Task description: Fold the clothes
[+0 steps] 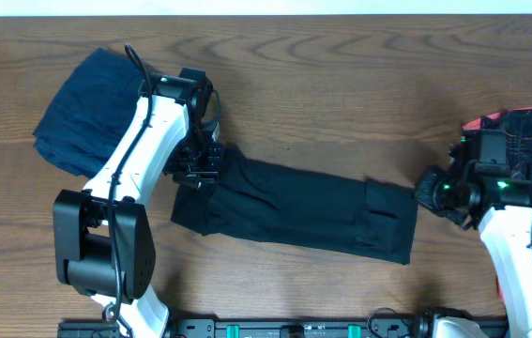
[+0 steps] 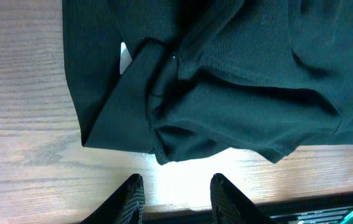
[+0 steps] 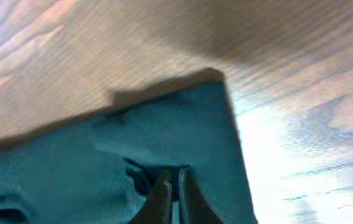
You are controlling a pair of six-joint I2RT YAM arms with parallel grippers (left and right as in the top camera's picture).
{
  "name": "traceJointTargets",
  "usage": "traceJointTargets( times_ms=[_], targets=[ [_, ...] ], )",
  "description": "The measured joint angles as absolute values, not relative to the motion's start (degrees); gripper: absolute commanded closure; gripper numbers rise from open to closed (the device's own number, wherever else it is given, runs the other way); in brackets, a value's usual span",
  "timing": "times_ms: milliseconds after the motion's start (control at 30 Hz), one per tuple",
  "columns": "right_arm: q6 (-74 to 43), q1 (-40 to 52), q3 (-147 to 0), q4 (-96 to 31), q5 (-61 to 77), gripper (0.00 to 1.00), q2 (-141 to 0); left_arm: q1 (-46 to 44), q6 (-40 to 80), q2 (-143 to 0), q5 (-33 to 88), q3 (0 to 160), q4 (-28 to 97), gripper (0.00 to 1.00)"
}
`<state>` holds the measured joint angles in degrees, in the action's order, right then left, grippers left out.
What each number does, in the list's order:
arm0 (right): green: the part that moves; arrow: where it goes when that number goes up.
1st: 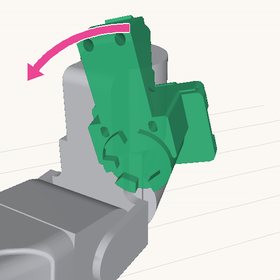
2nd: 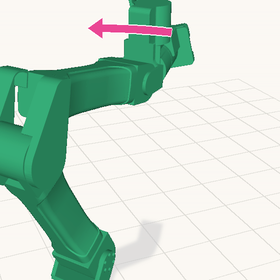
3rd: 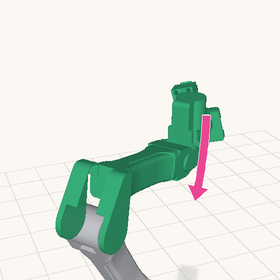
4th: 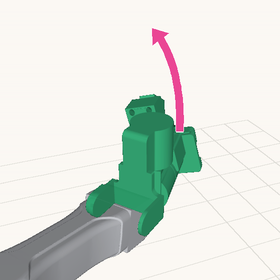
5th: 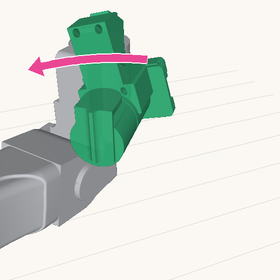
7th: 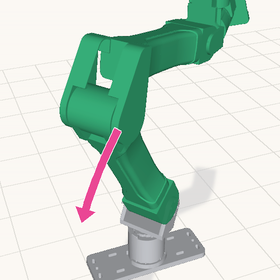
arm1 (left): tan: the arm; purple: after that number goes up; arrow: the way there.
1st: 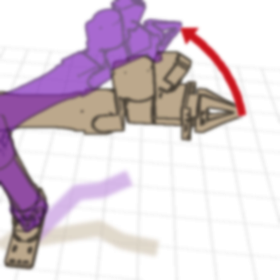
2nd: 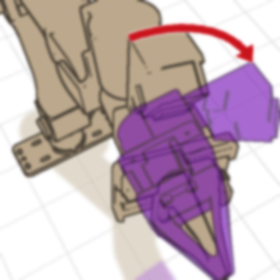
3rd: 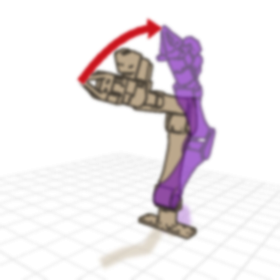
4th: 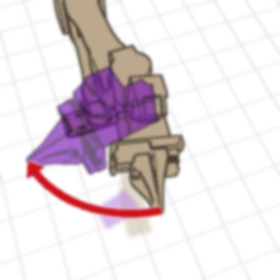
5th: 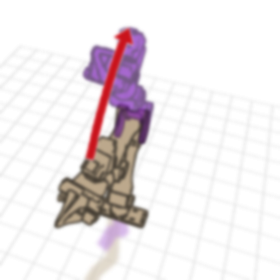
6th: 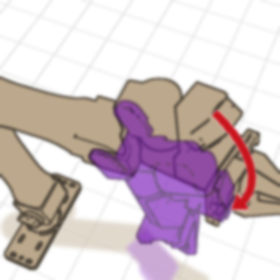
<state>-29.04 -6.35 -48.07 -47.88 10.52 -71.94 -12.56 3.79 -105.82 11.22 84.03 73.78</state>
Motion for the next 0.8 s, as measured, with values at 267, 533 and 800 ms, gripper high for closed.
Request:
traceJointTargets(
  times_ms=[267, 533, 800],
  targets=[
    [-29.06, -4.43, -40.91, -41.34, 14.41, 0.99, -78.43, -12.58, 3.81, -105.82, 11.25, 84.03, 72.55, 0.62],
    [-25.45, 4.73, -39.38, -36.56, 34.96, 0.99, -79.77, -12.56, 3.79, -105.82, 11.22, 84.03, 72.51, 0.62],
    [-19.68, 4.05, -42.74, -38.89, 37.43, 0.94, -74.70, -12.58, 3.81, -105.82, 11.22, 84.03, 72.84, 0.62]
  ],
)
